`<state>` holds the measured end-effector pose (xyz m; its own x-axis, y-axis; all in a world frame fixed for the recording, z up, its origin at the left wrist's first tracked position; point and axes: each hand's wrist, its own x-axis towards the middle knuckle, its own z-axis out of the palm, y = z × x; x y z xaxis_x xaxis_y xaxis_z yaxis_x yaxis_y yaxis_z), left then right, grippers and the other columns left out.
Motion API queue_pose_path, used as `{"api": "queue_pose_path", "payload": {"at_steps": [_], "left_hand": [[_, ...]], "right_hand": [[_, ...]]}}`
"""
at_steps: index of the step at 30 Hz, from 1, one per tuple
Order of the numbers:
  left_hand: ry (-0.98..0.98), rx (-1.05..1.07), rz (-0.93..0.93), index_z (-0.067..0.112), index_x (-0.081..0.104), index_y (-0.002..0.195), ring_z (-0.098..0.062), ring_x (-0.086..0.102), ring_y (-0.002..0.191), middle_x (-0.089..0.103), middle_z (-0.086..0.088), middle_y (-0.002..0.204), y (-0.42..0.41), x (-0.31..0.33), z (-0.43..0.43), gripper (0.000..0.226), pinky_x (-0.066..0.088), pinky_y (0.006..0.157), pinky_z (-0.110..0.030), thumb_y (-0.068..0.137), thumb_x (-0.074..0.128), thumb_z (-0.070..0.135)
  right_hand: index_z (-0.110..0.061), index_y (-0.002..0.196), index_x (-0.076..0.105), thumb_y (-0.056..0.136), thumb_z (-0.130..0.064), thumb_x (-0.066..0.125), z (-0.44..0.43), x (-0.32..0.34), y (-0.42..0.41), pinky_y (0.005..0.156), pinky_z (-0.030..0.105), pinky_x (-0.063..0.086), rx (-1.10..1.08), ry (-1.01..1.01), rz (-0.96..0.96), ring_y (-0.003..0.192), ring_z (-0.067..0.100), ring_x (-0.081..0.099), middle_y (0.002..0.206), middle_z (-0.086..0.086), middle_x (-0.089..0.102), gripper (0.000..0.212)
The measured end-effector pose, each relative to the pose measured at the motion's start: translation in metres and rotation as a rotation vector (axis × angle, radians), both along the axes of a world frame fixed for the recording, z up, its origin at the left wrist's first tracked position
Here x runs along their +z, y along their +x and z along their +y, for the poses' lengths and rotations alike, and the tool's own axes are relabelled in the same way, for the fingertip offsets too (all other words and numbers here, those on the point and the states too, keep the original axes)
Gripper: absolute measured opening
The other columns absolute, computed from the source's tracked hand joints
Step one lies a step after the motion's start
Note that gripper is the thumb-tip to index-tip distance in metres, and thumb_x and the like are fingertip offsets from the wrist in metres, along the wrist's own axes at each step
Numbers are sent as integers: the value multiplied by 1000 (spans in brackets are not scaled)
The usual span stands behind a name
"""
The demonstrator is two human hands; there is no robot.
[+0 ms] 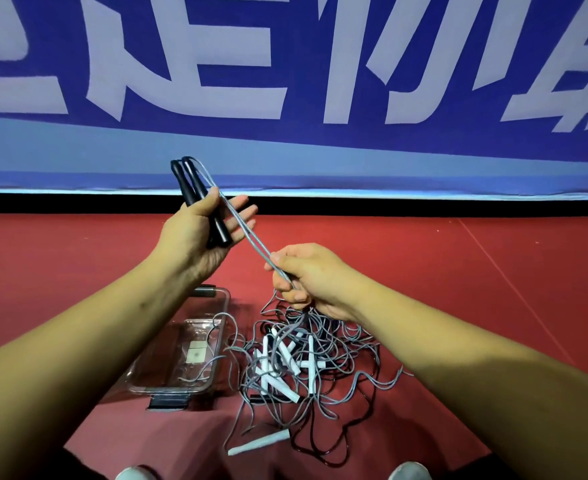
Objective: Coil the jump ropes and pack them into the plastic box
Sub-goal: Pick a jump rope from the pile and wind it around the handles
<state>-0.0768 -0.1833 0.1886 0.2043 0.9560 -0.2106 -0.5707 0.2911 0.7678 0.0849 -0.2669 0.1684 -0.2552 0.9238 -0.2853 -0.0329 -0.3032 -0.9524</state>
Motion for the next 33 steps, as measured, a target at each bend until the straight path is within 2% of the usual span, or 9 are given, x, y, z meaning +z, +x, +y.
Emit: {"api": "queue_pose_path", "payload": {"at_steps": [4,13,15,18,20,23,26,30,33], "left_hand": [[1,17,-40,-3,39,142,-31,73,94,67,-21,119,4,5,-4,44,62,72,-42,105,42,21],[-36,-108,95,24,59,118,-27,62,119,70,9,122,1,9,-12,34,46,98,-46,105,33,44],[-56,-152,51,26,56,114,-32,68,106,75,-1,108,1,11,-14,30,51,91,-49,104,37,47],[-48,-117,38,22,55,99,-13,56,51,53,2,64,-2,11,-10,18,48,51,-22,101,49,39],[8,-66,130,22,49,94,-8,32,41,35,4,59,-5,9,-2,11,31,42,-17,100,54,29],[114,-17,340,22,46,91,-9,24,40,30,2,58,-8,4,5,13,27,42,-16,99,53,14],[218,-7,538,17,49,98,-12,25,39,32,-2,57,-7,3,5,12,28,43,-20,97,55,7],[387,4,906,17,51,94,-16,35,40,44,-6,62,-7,3,6,13,35,43,-22,94,58,5],[505,-125,1159,14,55,97,-20,45,38,50,-8,65,-6,2,1,10,42,38,-26,92,61,7]], "right_hand": [[-3,91,56,105,-16,38,-5,0,-12,33,17,29,17,103,-212,33,8,42,57,5,47,26],[0,105,63,103,-16,42,-9,8,-34,39,19,40,163,141,-300,42,13,51,62,8,58,26],[-4,108,63,103,-19,43,-10,11,-33,44,21,42,193,95,-271,46,16,54,61,6,58,25],[-7,108,64,102,-18,47,-13,17,-29,45,21,38,238,71,-236,48,16,56,59,4,55,21],[-2,107,64,99,-14,51,-14,23,-25,44,21,33,253,56,-212,43,14,49,56,3,50,19],[2,94,65,97,-8,53,-11,35,-16,45,22,35,244,84,-194,39,15,46,47,2,41,16],[-1,88,64,95,-7,56,-10,46,-4,55,29,46,288,113,-226,49,22,58,44,3,39,13],[5,100,65,95,-1,54,-8,54,18,39,18,28,281,90,-238,39,10,34,52,3,36,13],[3,93,68,94,-3,56,0,55,30,41,19,27,224,175,-342,40,10,31,49,-1,35,13]]}}
